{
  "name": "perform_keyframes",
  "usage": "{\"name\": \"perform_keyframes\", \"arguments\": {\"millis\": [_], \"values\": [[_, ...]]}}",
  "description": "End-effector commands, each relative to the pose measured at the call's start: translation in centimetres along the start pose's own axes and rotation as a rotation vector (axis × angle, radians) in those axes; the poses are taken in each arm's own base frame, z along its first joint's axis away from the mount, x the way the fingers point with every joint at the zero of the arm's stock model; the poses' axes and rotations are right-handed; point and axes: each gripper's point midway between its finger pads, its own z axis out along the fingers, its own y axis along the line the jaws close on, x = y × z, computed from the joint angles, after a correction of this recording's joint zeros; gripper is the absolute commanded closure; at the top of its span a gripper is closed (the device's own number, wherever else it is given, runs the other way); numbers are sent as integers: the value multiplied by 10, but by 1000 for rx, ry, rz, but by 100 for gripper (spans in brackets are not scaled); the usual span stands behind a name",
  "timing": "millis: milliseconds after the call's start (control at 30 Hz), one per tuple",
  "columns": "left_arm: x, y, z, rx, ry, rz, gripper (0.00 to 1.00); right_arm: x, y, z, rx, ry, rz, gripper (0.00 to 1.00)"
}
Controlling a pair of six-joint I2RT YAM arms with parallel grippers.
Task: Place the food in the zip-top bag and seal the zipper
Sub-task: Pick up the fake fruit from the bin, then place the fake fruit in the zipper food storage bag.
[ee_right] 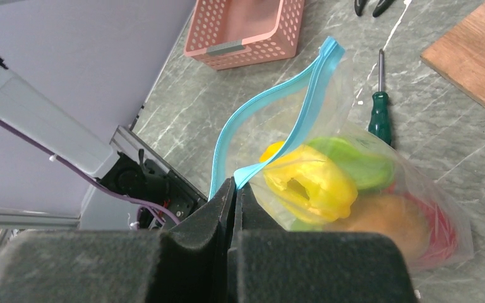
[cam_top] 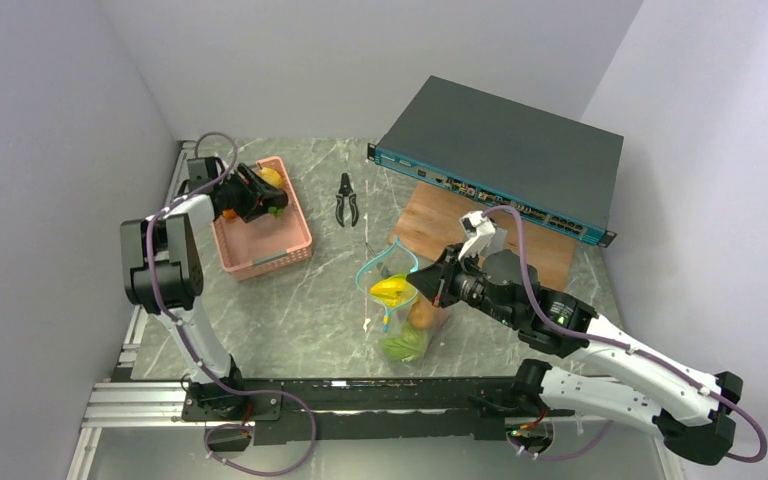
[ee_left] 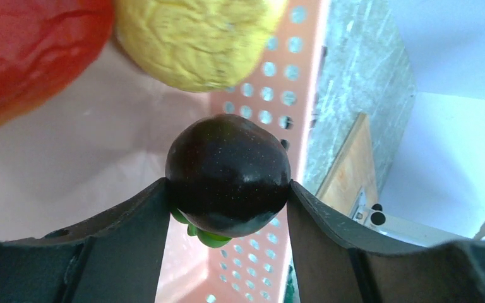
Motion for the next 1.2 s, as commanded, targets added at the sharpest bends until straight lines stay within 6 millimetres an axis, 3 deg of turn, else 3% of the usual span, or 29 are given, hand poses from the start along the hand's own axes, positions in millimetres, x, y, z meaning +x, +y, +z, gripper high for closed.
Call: {"name": "perform_keyframes", "arguments": {"millis": [0, 233, 400, 467, 633, 767, 1000, 1167], "values": [[-21, -53, -45, 83, -105, 96, 42, -19, 11, -4, -34, -71, 3, 100], [-17, -91, -87, 155, -136, 149, 44, -17, 8, -3, -32, -76, 3, 100], [-4, -151, -131, 369, -162, 346, 44, -21, 11, 0, -19, -61, -22, 100], [8, -186, -155, 511, -191, 468, 45, -21, 11, 1, -24, -67, -17, 100], [67, -259, -209, 836, -183, 780, 49, -21, 12, 3, -18, -62, -25, 100], [128, -290, -231, 993, -98, 965, 50, -23, 14, 3, -24, -69, -22, 100], [231, -301, -237, 1027, 1, 1219, 48, -34, 18, -7, -51, -122, -2, 100], [275, -291, -222, 990, 83, 1378, 48, -42, 17, -15, -48, -159, 3, 100]]}}
